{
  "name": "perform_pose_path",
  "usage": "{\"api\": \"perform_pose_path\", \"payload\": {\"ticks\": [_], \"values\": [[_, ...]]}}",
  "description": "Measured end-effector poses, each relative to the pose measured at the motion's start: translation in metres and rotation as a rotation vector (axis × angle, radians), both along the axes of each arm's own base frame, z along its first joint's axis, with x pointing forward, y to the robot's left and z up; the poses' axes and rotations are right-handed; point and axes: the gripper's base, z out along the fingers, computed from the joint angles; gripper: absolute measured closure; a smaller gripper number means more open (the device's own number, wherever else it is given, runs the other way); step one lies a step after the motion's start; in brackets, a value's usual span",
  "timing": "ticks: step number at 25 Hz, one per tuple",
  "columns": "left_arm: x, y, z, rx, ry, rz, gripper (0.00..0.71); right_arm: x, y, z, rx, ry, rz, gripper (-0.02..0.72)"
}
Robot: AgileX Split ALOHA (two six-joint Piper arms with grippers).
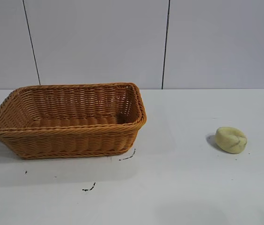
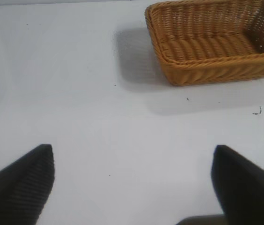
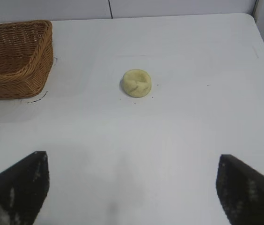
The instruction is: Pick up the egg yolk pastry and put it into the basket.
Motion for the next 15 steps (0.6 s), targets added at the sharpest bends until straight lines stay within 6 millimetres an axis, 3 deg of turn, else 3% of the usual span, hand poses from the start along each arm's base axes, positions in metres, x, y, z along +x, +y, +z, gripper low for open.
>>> {"api": "perform_pose_path", "payload": {"ticks": [15], "values": [[0.0,0.0,0.0,0.0,0.0,0.0,0.017,0.0055,0.001,0.0001,0.007,0.036,0.005,0.008]]}}
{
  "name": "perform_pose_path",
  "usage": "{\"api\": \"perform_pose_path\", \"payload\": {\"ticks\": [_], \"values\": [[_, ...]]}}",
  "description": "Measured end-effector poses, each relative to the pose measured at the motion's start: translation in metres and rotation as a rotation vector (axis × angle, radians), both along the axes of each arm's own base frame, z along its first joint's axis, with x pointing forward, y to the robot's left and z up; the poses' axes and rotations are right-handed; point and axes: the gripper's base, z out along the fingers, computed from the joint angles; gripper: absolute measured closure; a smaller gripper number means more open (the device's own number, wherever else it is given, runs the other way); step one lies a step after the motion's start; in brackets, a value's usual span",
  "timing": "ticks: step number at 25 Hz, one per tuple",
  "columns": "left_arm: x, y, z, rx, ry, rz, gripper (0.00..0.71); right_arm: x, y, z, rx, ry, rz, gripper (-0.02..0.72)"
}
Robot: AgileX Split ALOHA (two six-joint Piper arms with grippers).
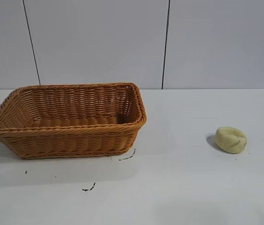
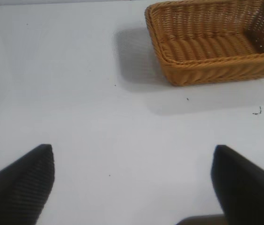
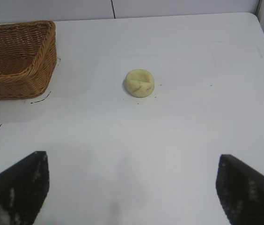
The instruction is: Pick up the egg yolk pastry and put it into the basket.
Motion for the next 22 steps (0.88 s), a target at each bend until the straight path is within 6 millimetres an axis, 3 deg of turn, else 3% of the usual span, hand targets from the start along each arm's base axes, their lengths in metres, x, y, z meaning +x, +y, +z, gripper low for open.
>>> {"api": "perform_pose_path", "payload": {"ticks": [5,9,16,22], "values": [[0.0,0.0,0.0,0.0,0.0,0.0,0.017,0.027,0.001,0.008,-0.004,0.155,-0.001,0.008],[0.0,0.0,0.0,0.0,0.0,0.0,0.017,0.066,0.003,0.023,-0.009,0.31,-0.002,0.008],[0.0,0.0,0.0,0.0,0.0,0.0,0.017,0.16,0.006,0.028,-0.02,0.591,-0.003,0.008],[0.0,0.0,0.0,0.0,0.0,0.0,0.017,0.245,0.009,0.004,-0.039,0.778,0.007,0.008]]}}
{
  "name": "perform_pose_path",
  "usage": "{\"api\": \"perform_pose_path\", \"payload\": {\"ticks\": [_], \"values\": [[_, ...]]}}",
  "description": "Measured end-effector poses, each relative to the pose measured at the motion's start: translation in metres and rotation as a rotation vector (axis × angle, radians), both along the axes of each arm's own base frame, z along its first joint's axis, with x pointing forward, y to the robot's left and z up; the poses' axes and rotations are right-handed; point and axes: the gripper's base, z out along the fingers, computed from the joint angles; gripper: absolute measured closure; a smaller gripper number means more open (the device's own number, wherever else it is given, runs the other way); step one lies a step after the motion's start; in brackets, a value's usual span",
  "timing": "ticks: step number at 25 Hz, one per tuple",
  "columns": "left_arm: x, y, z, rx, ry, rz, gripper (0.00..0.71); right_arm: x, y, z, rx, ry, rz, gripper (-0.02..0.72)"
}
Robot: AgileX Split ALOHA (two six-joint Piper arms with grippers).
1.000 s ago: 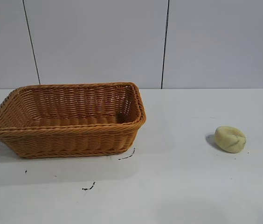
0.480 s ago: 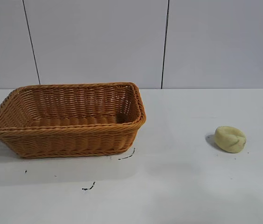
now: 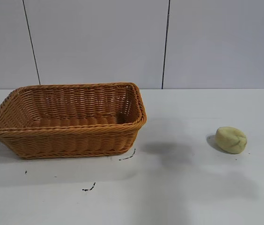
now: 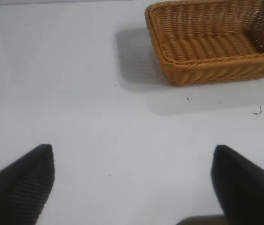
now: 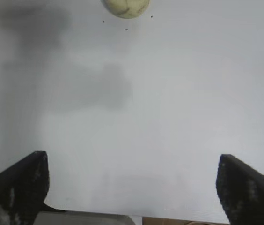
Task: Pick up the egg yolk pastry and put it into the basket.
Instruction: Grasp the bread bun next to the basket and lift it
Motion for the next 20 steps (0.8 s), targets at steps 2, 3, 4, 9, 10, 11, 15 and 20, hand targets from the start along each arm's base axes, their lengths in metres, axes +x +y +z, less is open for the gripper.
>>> {"api": "perform_pose_path", "payload": {"ticks": [2,3,4,9,10,11,15,20], "values": [[0.0,0.0,0.0,0.0,0.0,0.0,0.017,0.025,0.001,-0.007,-0.009,0.029,0.01,0.008],[0.0,0.0,0.0,0.0,0.0,0.0,0.017,0.038,0.001,-0.011,-0.012,0.04,0.013,0.008],[0.0,0.0,0.0,0.0,0.0,0.0,0.017,0.051,0.001,-0.015,-0.013,0.049,0.015,0.008],[0.0,0.0,0.0,0.0,0.0,0.0,0.017,0.1,0.003,-0.036,-0.016,0.081,0.015,0.008],[0.0,0.0,0.0,0.0,0.0,0.0,0.017,0.109,0.003,-0.043,-0.017,0.095,0.015,0.008],[0.0,0.0,0.0,0.0,0.0,0.0,0.017,0.116,0.004,-0.049,-0.015,0.101,0.014,0.008],[0.0,0.0,0.0,0.0,0.0,0.0,0.017,0.132,0.014,-0.069,-0.016,0.128,0.042,0.008],[0.0,0.0,0.0,0.0,0.0,0.0,0.017,0.141,0.023,-0.096,-0.018,0.144,0.068,0.008]]}}
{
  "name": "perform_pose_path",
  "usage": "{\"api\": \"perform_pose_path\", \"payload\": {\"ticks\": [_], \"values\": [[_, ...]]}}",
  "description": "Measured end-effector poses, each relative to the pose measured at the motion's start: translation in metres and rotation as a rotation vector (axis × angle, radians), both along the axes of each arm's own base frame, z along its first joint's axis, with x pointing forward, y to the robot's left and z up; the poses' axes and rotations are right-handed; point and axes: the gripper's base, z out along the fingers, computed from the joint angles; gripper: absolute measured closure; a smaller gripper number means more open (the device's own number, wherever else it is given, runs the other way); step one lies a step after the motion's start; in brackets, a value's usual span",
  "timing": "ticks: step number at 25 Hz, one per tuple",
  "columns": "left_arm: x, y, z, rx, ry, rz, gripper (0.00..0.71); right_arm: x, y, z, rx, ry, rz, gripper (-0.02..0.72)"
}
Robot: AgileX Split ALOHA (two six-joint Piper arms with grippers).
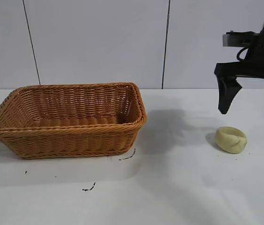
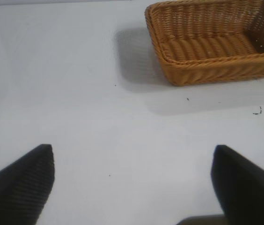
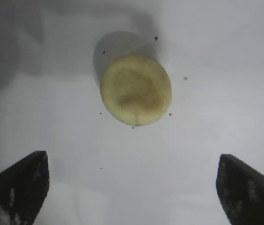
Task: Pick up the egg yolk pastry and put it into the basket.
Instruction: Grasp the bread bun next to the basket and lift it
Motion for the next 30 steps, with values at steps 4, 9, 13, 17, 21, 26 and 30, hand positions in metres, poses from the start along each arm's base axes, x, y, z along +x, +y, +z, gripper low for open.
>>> {"api": "perform_pose_path", "payload": {"ticks": [4,9,13,17,21,26,30], "values": [[0.0,0.0,0.0,0.0,0.0,0.0,0.017,0.009,0.001,-0.026,-0.002,0.002,-0.004,0.008],[0.0,0.0,0.0,0.0,0.0,0.0,0.017,0.017,0.001,-0.054,-0.006,0.008,-0.007,0.008],[0.0,0.0,0.0,0.0,0.0,0.0,0.017,0.019,0.001,-0.066,-0.008,0.017,-0.008,0.008],[0.0,0.0,0.0,0.0,0.0,0.0,0.017,0.019,0.001,-0.067,-0.01,0.019,-0.007,0.105],[0.0,0.0,0.0,0.0,0.0,0.0,0.017,0.019,0.001,-0.067,-0.01,0.02,-0.007,0.337],[0.0,0.0,0.0,0.0,0.0,0.0,0.017,0.019,0.001,-0.067,-0.009,0.018,-0.007,0.591],[0.0,0.0,0.0,0.0,0.0,0.0,0.017,0.019,0.001,-0.066,-0.01,0.015,-0.007,0.625]]}}
